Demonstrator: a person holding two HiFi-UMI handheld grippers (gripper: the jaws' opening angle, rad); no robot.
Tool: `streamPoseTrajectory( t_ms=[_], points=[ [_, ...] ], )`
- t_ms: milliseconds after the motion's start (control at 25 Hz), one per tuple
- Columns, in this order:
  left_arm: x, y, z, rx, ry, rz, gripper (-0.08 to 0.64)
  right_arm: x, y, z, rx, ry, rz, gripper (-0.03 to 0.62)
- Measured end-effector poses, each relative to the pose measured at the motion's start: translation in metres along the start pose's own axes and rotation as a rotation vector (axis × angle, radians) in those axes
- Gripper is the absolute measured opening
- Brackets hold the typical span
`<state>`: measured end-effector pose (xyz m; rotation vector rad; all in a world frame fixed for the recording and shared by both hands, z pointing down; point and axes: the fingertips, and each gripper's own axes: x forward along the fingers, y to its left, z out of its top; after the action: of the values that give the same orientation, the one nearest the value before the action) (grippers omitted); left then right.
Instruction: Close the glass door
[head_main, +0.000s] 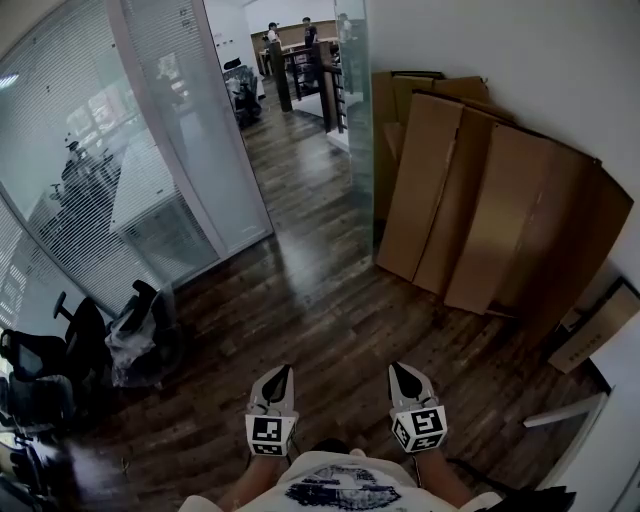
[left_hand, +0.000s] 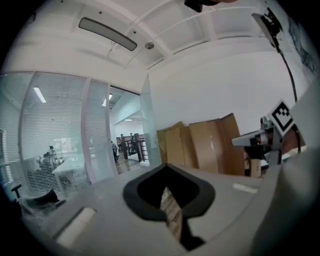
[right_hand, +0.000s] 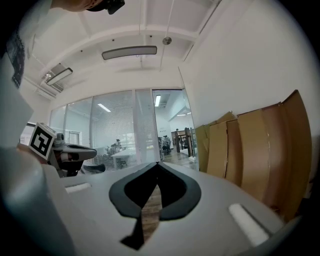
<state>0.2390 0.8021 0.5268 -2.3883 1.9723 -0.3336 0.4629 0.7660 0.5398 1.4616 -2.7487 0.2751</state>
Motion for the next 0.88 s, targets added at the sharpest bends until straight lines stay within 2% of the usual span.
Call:
streamPoseTrajectory(
  t_ms=[200, 480, 680, 880],
  points=[
    [0.011, 0.005, -0.006, -0.008, 0.009, 0.018, 0.0, 0.011, -0.011, 0.004, -0.003, 0.0, -0.009, 0.008],
    [0.05, 0.016, -0.01, -0.013, 0.002, 0.005, 0.0, 0.04, -0.033, 0.003, 0.034, -0.008, -0.016, 0.008],
    [0.098, 0.033, -0.012, -0.044, 0.013, -0.009, 0.0, 0.085, -0.046, 0.005, 0.022, -0.007, -0.009, 0.008],
    [0.154, 0.064, -0.013, -0.027, 0.013, -0.022, 0.0, 0.145, -0.06, 0.014, 0.014, -0.002, -0.009, 0.008]
  ],
)
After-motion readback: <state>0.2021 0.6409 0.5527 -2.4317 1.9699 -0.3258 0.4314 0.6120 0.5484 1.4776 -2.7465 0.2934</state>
